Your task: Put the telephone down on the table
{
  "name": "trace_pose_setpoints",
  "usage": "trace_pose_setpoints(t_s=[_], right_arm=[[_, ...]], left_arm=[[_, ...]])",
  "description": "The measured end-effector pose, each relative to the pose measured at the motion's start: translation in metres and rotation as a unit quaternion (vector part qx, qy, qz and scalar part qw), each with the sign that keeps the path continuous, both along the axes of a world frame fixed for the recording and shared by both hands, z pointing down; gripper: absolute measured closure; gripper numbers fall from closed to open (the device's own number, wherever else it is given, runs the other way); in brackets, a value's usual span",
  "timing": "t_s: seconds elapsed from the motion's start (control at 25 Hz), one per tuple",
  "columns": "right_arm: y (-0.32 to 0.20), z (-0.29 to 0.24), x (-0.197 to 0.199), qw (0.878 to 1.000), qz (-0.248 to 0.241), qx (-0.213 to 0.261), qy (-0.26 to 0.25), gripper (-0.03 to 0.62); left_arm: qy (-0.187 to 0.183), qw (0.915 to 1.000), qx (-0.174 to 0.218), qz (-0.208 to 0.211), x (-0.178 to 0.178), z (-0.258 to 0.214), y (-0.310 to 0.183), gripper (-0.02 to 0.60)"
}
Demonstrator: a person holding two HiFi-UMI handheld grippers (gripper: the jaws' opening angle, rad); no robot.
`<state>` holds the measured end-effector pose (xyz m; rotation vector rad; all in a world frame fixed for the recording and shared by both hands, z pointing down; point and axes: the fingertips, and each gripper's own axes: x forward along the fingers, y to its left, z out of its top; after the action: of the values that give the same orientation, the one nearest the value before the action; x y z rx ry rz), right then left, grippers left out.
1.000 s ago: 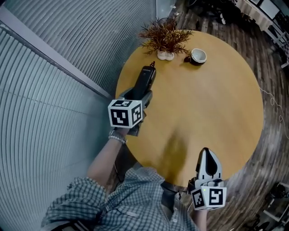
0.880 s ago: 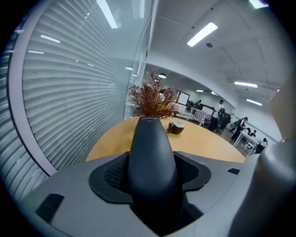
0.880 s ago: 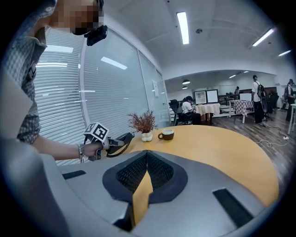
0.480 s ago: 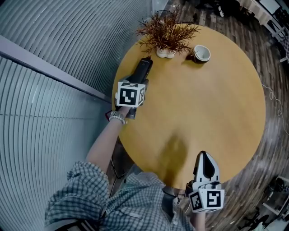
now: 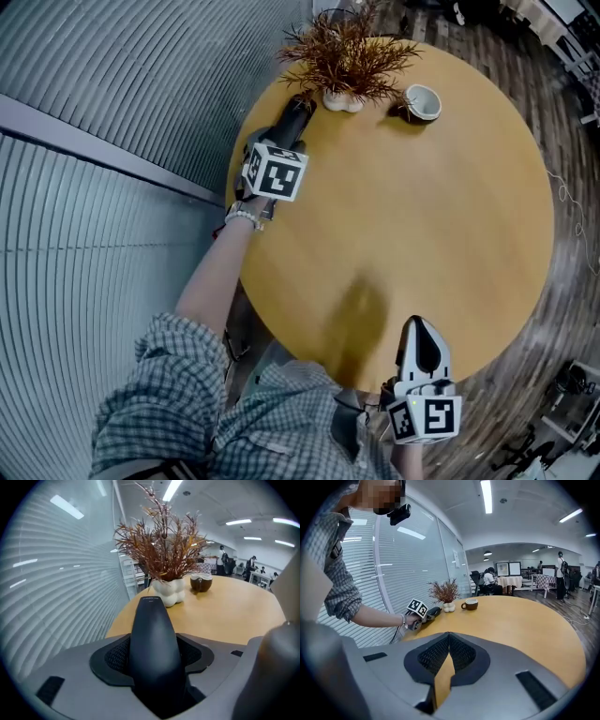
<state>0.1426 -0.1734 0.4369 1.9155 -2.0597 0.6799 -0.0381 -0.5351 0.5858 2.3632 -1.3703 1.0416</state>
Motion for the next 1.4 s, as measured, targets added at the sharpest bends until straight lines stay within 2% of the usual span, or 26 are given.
trace_pose_setpoints(t_s=[0.28, 0.44, 0.6, 0.84, 1.12, 1.4], right_arm=[[0.003, -0.001, 0.003, 1.0, -0.001, -0.001, 0.001, 0.586], [0.008, -0.001, 0.006, 1.0, -0.002, -0.001, 0.003, 0.586], [0.012, 0.0, 0.009, 1.0, -0.005, -0.001, 0.003, 0.586], [0.017, -0.005, 0.009, 1.0, -0.016, 0.008, 0.003, 0.586], [0.027, -0.011, 0.007, 0.999, -0.027, 0.016, 0.004, 0.586], [0.035, -0.019, 0.01, 0.999, -0.032, 0.029, 0.005, 0.586]], left_arm=[[-0.053, 0.9985, 0.005, 0.017, 0.007, 0.012, 0.002, 0.293], [-0.034, 0.9994, -0.008, -0.003, 0.002, 0.016, 0.003, 0.27], [-0.027, 0.9994, -0.021, 0.002, 0.0, 0.014, 0.009, 0.238], [-0.001, 0.9995, -0.027, -0.013, -0.008, 0.006, 0.024, 0.236], [0.002, 0.9993, -0.024, -0.029, -0.019, -0.003, 0.037, 0.236], [0.036, 0.9977, -0.02, -0.054, -0.027, -0.022, 0.055, 0.236]])
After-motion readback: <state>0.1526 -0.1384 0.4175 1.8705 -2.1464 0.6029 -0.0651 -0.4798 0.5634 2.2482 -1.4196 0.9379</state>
